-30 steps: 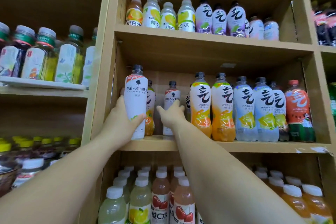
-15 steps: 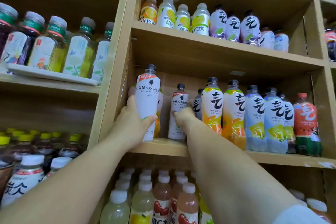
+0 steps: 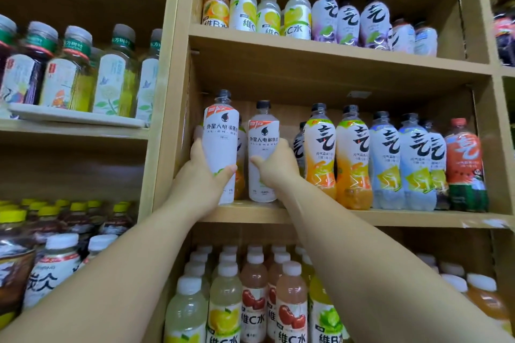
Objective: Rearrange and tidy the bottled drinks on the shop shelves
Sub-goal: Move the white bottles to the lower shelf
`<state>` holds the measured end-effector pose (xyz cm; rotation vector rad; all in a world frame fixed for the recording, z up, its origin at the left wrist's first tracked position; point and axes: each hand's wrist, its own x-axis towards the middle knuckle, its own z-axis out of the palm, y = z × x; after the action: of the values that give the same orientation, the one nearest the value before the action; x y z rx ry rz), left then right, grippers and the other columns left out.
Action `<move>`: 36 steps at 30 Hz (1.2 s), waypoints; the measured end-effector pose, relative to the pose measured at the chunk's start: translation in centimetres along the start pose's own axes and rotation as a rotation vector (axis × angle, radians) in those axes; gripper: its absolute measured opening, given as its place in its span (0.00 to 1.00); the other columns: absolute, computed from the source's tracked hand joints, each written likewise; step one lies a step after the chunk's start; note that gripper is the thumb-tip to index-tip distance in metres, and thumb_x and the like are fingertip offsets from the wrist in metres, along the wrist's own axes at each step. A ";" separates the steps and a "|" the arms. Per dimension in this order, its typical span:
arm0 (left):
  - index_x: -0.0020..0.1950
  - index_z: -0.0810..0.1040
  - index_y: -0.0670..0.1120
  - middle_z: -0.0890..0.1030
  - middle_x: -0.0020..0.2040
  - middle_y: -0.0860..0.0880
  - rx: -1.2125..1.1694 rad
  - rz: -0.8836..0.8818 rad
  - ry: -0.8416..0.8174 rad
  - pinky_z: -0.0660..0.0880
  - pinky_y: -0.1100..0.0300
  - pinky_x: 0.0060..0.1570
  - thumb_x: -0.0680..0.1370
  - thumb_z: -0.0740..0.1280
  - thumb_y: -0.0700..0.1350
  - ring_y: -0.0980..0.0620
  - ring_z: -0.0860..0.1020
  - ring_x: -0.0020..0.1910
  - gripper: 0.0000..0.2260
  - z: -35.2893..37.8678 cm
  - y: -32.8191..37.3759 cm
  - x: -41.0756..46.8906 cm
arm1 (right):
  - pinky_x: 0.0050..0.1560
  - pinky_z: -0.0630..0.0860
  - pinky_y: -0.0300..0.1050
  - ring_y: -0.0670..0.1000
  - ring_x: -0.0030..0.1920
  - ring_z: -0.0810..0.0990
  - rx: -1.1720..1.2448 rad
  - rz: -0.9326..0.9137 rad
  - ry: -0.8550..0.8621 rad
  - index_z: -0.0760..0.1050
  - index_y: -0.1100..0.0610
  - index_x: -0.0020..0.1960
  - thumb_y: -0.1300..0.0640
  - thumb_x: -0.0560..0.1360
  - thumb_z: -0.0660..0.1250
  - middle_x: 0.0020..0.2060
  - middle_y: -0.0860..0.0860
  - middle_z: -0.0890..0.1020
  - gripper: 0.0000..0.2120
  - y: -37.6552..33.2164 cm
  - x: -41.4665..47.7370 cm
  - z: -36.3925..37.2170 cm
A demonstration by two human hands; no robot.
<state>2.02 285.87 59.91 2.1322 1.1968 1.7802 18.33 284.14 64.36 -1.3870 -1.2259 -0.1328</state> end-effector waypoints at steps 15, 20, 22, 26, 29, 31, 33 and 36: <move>0.76 0.62 0.48 0.74 0.68 0.50 -0.403 0.106 0.159 0.75 0.47 0.64 0.79 0.72 0.48 0.51 0.75 0.64 0.30 -1.1 1.3 -4.3 | 0.45 0.79 0.36 0.38 0.50 0.83 0.391 -0.184 -0.131 0.74 0.52 0.64 0.54 0.79 0.71 0.55 0.43 0.83 0.14 -0.5 -12.2 -15.1; 0.76 0.62 0.45 0.76 0.66 0.52 -0.499 0.104 0.286 0.75 0.59 0.61 0.78 0.71 0.55 0.57 0.77 0.62 0.32 -3.3 2.9 -10.4 | 0.51 0.83 0.50 0.50 0.55 0.86 0.508 -0.057 -0.252 0.77 0.54 0.64 0.56 0.77 0.72 0.56 0.49 0.86 0.17 5.3 -18.5 -18.8; 0.74 0.64 0.46 0.78 0.64 0.54 -0.557 0.096 0.229 0.77 0.58 0.59 0.77 0.71 0.54 0.59 0.79 0.61 0.30 -4.3 2.6 -14.0 | 0.45 0.83 0.45 0.48 0.51 0.87 0.567 0.008 -0.323 0.79 0.53 0.63 0.51 0.72 0.73 0.56 0.49 0.86 0.20 8.0 -21.6 -19.1; 0.72 0.67 0.49 0.80 0.64 0.55 -0.554 -0.054 0.071 0.78 0.65 0.54 0.76 0.72 0.46 0.59 0.80 0.61 0.27 -4.7 0.6 -23.4 | 0.50 0.81 0.50 0.49 0.56 0.85 0.564 0.197 -0.425 0.80 0.49 0.62 0.38 0.61 0.81 0.57 0.47 0.86 0.32 14.5 -27.4 -17.0; 0.70 0.69 0.51 0.82 0.56 0.63 -0.535 -0.264 0.018 0.77 0.73 0.46 0.77 0.71 0.37 0.69 0.80 0.53 0.24 -3.1 -2.1 -31.3 | 0.53 0.81 0.51 0.49 0.56 0.86 0.600 0.407 -0.511 0.79 0.51 0.62 0.50 0.66 0.82 0.55 0.47 0.87 0.27 19.1 -31.4 -13.9; 0.64 0.70 0.56 0.83 0.49 0.69 -0.512 -0.404 -0.015 0.76 0.74 0.41 0.77 0.67 0.32 0.71 0.80 0.48 0.23 -1.7 -4.2 -35.7 | 0.48 0.83 0.43 0.47 0.52 0.86 0.584 0.466 -0.581 0.77 0.51 0.63 0.56 0.65 0.82 0.54 0.48 0.87 0.28 21.6 -33.9 -11.8; 0.62 0.70 0.57 0.83 0.48 0.69 -0.521 -0.553 -0.038 0.77 0.72 0.40 0.77 0.66 0.34 0.69 0.81 0.48 0.21 -0.6 -6.2 -39.5 | 0.41 0.80 0.37 0.43 0.45 0.85 0.548 0.476 -0.655 0.75 0.47 0.62 0.56 0.64 0.84 0.54 0.45 0.86 0.31 24.0 -36.1 -10.1; 0.66 0.72 0.57 0.84 0.56 0.60 -0.549 -0.718 -0.006 0.80 0.68 0.41 0.75 0.68 0.39 0.61 0.83 0.52 0.22 0.7 -8.2 -44.0 | 0.48 0.79 0.36 0.40 0.53 0.84 0.498 0.471 -0.777 0.72 0.44 0.63 0.60 0.68 0.80 0.56 0.41 0.84 0.29 26.9 -38.7 -8.2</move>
<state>-1.22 264.23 20.85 1.1960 1.0995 1.5144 25.02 263.46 21.73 -1.2620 -1.3693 1.0571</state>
